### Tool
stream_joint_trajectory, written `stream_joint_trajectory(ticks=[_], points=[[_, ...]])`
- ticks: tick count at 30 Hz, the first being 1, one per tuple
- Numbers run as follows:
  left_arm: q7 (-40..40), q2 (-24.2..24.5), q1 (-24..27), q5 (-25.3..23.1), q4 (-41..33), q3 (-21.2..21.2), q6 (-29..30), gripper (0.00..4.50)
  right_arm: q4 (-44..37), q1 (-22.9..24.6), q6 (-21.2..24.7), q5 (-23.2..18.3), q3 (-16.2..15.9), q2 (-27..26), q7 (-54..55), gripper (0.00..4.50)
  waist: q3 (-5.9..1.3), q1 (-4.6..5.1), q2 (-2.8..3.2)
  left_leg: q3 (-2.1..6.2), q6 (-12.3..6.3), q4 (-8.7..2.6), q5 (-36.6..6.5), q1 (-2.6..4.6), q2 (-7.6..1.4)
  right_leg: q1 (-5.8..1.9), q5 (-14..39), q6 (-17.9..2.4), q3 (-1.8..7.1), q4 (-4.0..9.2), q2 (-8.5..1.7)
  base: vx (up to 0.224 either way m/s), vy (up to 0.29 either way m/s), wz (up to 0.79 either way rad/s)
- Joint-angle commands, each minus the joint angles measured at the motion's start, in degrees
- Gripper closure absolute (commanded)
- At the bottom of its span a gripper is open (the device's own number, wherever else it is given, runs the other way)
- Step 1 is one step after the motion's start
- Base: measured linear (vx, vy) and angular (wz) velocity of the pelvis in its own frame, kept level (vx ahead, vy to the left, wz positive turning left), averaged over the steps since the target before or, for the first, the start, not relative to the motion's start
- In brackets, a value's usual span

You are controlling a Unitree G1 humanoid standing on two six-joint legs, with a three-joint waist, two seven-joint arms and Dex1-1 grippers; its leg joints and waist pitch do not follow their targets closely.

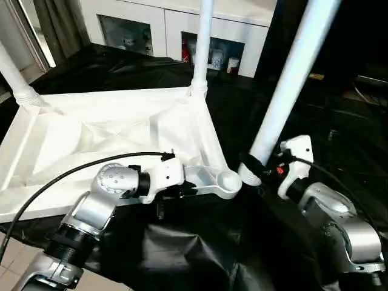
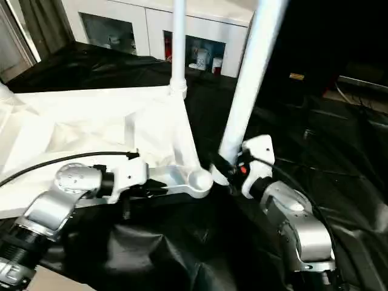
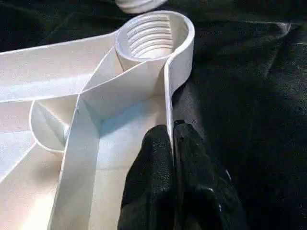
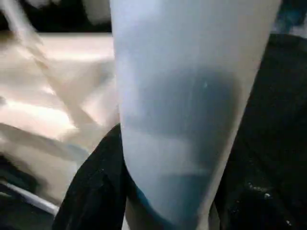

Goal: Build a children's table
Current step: Insert table leg to table base

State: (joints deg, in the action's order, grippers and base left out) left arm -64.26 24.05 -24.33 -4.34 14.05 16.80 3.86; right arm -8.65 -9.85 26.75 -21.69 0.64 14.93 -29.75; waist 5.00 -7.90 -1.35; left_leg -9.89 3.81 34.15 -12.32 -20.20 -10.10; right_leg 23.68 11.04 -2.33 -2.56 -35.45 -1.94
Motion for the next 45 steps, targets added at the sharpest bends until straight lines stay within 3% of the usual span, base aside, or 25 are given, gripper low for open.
stream_joint_trajectory(ticks=[1,3,4,7,10,12,17,21,24,27,29,34,36,45], points=[[-0.2,-0.6,-0.7,1.5,0.5,-0.1,0.3,4.5,-1.7,-1.3,0.7,-1.2,-1.0,0.2,-1.5,2.6,-3.81,0.33,-0.61,0.99,-4.58,-3.85,-1.1,0.05,-3.15,-3.33,4.5,-9.6,3.35,3.32,-6.38,0.0,0.0,0.0],[-0.2,-0.3,-0.7,1.4,0.8,-0.1,0.5,4.5,-1.6,-1.5,0.8,-0.9,-1.9,0.3,-2.0,2.6,-3.71,0.3,-0.61,0.91,-3.9,-3.92,-2.1,0.11,-3.06,-3.3,6.8,-9.3,3.42,3.66,-6.45,0.0,0.0,0.0],[-0.4,0.1,-0.7,1.0,1.3,0.2,0.6,4.5,-1.2,-1.8,1.1,-0.4,-2.8,0.4,-2.4,2.6,-3.69,0.27,-0.91,0.88,-3.55,-3.93,-2.4,0.06,-3.02,-3.36,7.7,-8.9,3.47,3.69,-6.46,0.0,0.0,0.0],[-0.6,0.7,-0.6,0.5,1.7,0.3,0.8,4.5,-0.6,-2.5,1.3,0.3,-4.1,0.5,-2.9,2.6,-3.62,0.38,-0.8,0.99,-2.9,-4.06,-2.7,-0.06,-3.02,-3.31,8.9,-8.2,3.42,3.81,-6.45,0.0,0.0,0.0],[-0.8,1.1,-1.4,0.6,2.6,0.6,1.2,4.5,3.6,-5.3,1.4,3.4,-6.6,0.8,-3.0,2.6,-3.41,0.71,-1.19,0.94,-2.13,-4.18,-4.3,0.07,-2.84,-3.13,12.2,-7.6,3.44,4.21,-6.42,0.0,0.0,0.0],[-0.8,1.1,-1.5,0.6,2.6,0.6,1.2,4.5,4.0,-5.5,1.2,3.7,-7.0,1.0,-3.0,2.6,-3.32,0.8,-1.0,0.96,-1.66,-4.23,-5.2,0.29,-2.93,-2.94,14.4,-7.3,3.46,4.44,-6.54,0.0,0.0,0.0],[-1.9,1.7,-1.2,1.1,1.9,1.0,1.3,4.5,8.4,-7.3,1.4,5.3,-8.6,1.0,-2.5,2.6,-3.43,1.35,-1.33,1.14,-1.68,-4.28,-4.2,-0.12,-2.92,-3.29,11.9,-7.6,3.33,4.04,-6.58,0.0,0.0,0.0],[-2.4,2.2,-1.2,1.3,2.0,1.2,1.7,4.5,10.4,-8.2,1.8,5.8,-9.1,0.7,-2.9,2.6,-3.48,1.49,-1.23,1.16,-1.58,-4.29,-4.7,-0.05,-2.99,-3.3,12.5,-7.8,3.32,4.15,-6.63,0.0,0.0,0.0],[-2.6,2.4,-1.3,1.3,2.2,1.3,1.7,4.5,11.7,-8.8,1.6,6.1,-9.4,0.3,-3.2,2.6,-3.2,1.72,-1.22,1.23,-1.14,-4.47,-6.7,0.11,-3.08,-3.05,16.7,-7.2,3.35,4.64,-6.74,0.0,0.0,0.0],[-3.2,2.8,-1.5,1.5,2.2,1.4,2.2,4.5,13.3,-9.9,0.9,6.3,-10.0,-0.3,-3.7,2.6,-3.25,1.99,-1.31,1.3,-0.86,-4.55,-6.8,0.04,-3.08,-3.15,16.1,-7.5,3.36,4.52,-6.71,0.0,0.0,0.0],[-3.2,3.0,-1.4,1.6,2.0,1.5,2.3,4.5,13.9,-10.1,0.0,5.3,-9.5,-1.1,-4.1,2.6,-3.21,2.24,-1.56,1.3,-0.82,-4.59,-7.1,0.1,-3.11,-3.13,16.4,-7.8,3.36,4.57,-6.76,0.0,0.0,0.0],[-3.1,3.4,-1.2,1.7,1.7,1.5,2.7,4.5,14.4,-9.4,-1.1,4.0,-8.0,-1.4,-4.2,2.6,-3.25,2.31,-1.49,1.32,-0.79,-4.58,-7.0,0.09,-3.16,-3.16,16.3,-7.8,3.4,4.54,-6.76,0.0,0.0,0.0],[-3.1,3.8,-1.2,1.7,1.7,1.5,2.8,4.5,15.6,-8.1,-3.1,2.8,-5.7,-2.0,-4.4,2.6,-3.3,2.28,-1.44,1.25,-0.95,-4.5,-7.0,0.1,-3.19,-3.11,14.9,-8.4,3.44,4.48,-6.88,0.0,0.0,0.0],[-2.8,4.3,-1.9,1.7,2.4,1.4,2.7,4.5,18.1,-4.3,-8.5,0.1,-2.1,-2.9,-6.4,2.6,-3.4,1.96,-1.46,1.26,-1.62,-4.56,-6.7,0.08,-3.28,-3.18,14.0,-9.0,3.29,4.42,-6.85,0.0,0.0,0.0]])
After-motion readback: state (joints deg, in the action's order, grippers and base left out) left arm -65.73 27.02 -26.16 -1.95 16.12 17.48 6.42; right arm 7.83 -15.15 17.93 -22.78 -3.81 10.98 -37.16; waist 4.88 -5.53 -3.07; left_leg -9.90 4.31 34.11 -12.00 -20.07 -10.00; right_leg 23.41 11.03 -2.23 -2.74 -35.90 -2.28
